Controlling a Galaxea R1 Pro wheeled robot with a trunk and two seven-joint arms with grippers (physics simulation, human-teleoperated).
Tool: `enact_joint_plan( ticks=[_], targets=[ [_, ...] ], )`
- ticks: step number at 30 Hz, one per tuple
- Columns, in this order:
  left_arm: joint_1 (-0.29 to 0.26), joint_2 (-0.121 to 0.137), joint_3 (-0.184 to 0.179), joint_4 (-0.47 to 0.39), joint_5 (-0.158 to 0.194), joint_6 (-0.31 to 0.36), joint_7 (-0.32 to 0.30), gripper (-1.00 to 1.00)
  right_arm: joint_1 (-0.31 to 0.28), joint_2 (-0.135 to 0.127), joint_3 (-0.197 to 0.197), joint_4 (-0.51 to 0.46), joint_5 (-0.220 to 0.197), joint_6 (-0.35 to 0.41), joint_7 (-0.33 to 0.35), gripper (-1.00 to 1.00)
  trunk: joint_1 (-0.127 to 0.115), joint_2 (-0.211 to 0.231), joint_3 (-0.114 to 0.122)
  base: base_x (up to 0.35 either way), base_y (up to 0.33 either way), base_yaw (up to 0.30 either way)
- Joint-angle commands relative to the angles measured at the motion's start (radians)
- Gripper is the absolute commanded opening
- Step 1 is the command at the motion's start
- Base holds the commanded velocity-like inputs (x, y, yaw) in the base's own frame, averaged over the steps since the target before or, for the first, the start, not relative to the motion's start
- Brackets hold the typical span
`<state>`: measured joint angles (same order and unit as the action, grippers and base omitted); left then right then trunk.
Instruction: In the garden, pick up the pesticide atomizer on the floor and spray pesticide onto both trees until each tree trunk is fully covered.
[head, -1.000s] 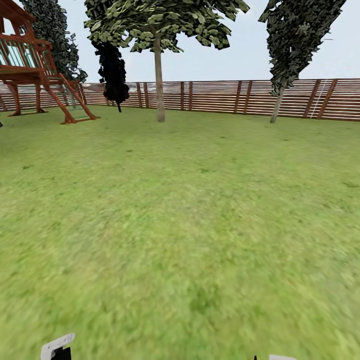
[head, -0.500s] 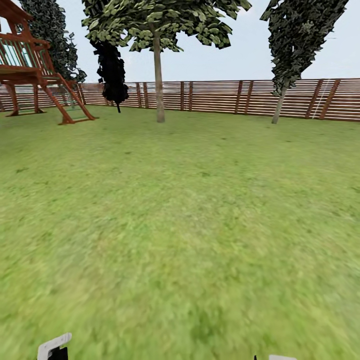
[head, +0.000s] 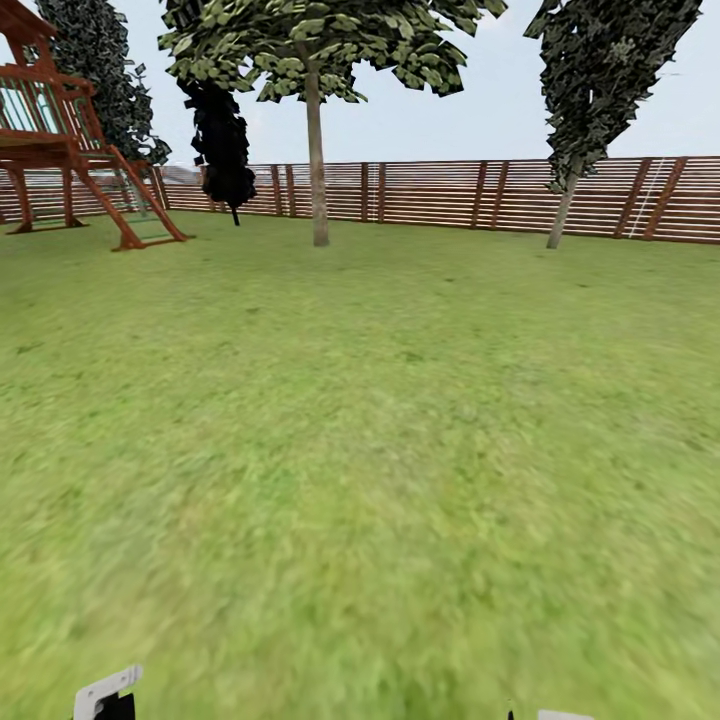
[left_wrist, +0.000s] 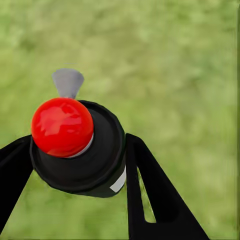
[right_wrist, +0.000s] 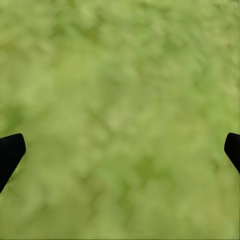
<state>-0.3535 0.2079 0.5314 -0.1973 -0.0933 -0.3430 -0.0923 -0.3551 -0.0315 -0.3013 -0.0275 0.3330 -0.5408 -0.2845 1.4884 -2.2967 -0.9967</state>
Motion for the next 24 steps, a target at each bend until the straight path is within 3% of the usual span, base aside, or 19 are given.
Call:
enact_joint_plan(
  ticks=[1, 24],
  targets=[
    [-0.001, 0.0, 0.009, 0.001, -0.01, -0.004, -0.004, -1.0, -0.001, 0.0, -0.005, 0.001, 0.011, -0.002, -0.005, 1.0, 0.0, 0.0, -0.001, 0.338, 0.0, 0.0],
    [0.002, -0.003, 0.007, 0.003, -0.01, -0.004, -0.004, -1.0, -0.001, 0.0, -0.005, 0.001, 0.011, -0.002, -0.005, 1.0, 0.0, 0.0, -0.001, 0.338, 0.0, 0.0]
  ],
)
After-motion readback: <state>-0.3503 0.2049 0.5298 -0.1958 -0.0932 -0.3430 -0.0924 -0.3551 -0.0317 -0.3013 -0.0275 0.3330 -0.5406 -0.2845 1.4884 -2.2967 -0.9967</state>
